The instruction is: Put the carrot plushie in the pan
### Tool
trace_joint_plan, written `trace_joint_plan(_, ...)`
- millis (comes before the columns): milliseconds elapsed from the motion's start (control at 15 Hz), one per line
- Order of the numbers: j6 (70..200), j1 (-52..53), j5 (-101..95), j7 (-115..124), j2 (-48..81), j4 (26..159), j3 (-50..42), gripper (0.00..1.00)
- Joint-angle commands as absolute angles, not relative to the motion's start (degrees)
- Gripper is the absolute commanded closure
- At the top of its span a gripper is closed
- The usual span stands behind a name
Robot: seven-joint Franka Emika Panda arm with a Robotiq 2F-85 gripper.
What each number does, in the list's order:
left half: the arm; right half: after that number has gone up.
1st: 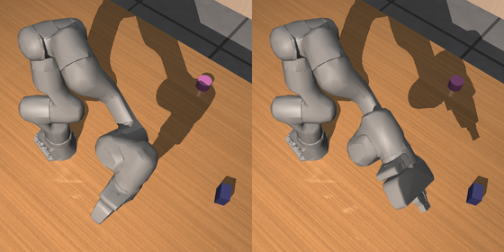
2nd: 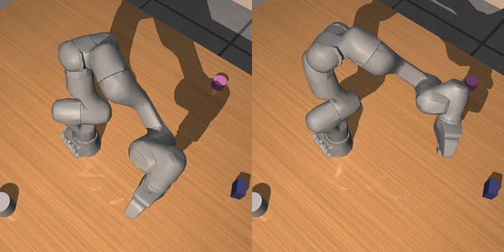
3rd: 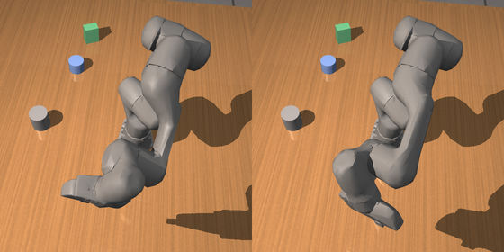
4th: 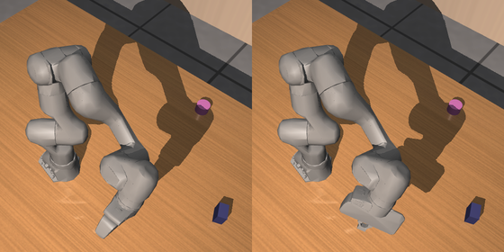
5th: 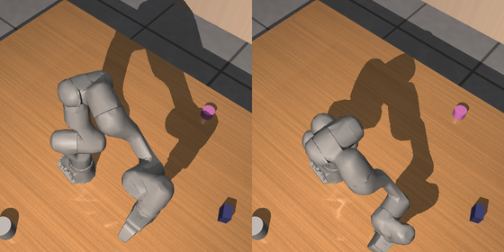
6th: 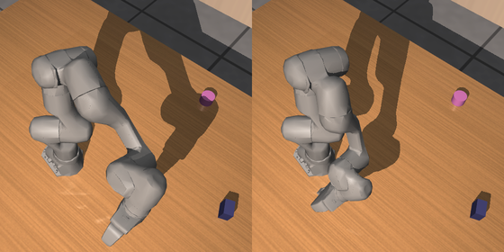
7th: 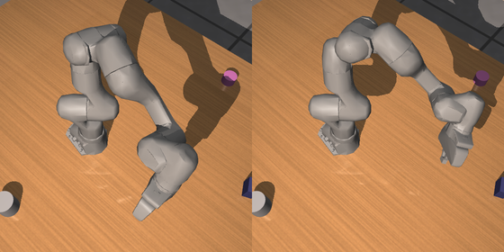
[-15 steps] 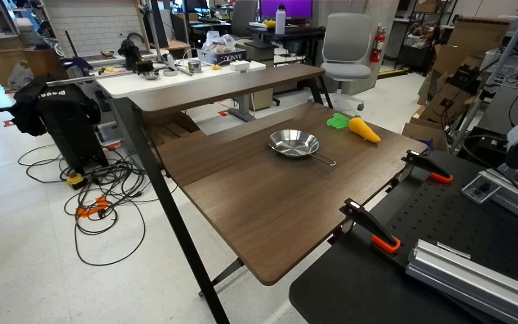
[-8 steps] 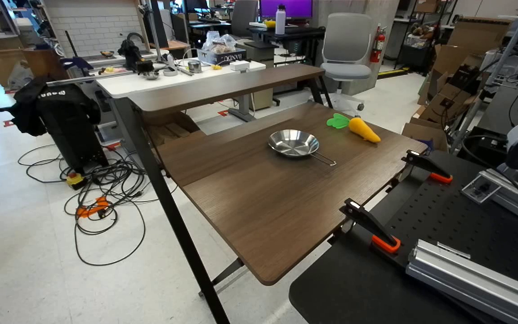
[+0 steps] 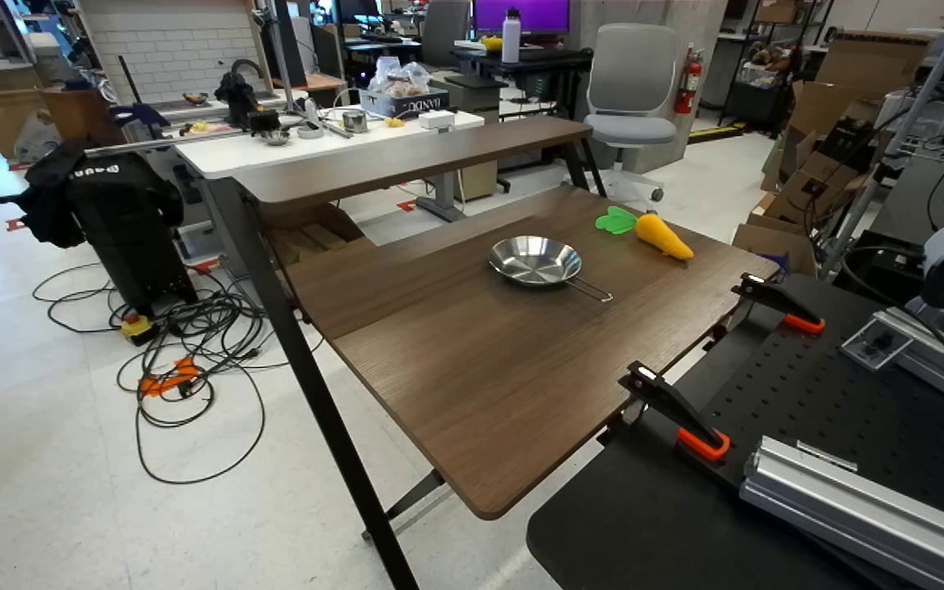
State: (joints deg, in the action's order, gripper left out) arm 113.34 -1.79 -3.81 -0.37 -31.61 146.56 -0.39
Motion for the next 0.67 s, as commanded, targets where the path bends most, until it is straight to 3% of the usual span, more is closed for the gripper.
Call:
trace_joint_plan(0, 118.58, -3.36, -6.26, -1.1, -27.24, 147.1, -1.82, 0.0)
trace_joint_plan(600, 133.26, -6.95, -8.29, -3.66, -10.83, 145.75, -6.53, 0.0)
